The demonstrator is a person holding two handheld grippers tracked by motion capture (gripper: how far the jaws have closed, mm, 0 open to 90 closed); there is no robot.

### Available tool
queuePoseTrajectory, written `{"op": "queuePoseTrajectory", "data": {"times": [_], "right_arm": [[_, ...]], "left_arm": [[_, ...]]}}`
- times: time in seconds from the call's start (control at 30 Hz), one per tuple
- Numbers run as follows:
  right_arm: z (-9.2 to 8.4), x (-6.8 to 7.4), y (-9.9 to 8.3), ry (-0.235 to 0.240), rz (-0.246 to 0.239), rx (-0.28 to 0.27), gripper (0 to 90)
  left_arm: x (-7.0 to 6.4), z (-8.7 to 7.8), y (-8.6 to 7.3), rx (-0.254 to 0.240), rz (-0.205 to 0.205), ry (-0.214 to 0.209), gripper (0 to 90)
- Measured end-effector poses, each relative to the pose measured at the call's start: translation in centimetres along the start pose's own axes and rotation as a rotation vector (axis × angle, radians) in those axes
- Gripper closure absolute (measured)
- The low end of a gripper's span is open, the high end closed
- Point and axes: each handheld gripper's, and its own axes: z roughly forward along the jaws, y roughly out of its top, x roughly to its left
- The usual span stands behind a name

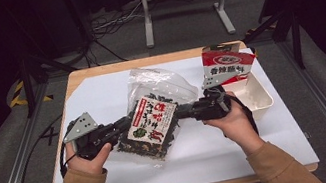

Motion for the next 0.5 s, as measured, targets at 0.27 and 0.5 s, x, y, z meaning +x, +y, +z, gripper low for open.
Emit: {"op": "queuePoseTrajectory", "data": {"times": [0.27,0.5], "right_arm": [[-1.1,1.2,0.8,0.014,-0.062,-0.004,81.3],[-1.5,1.7,1.3,0.007,-0.095,-0.008,81.6]], "left_arm": [[0.3,0.1,-0.1,0.005,-0.001,0.012,82.4],[0.4,0.1,-0.1,0.003,-0.008,-0.002,81.8]]}}
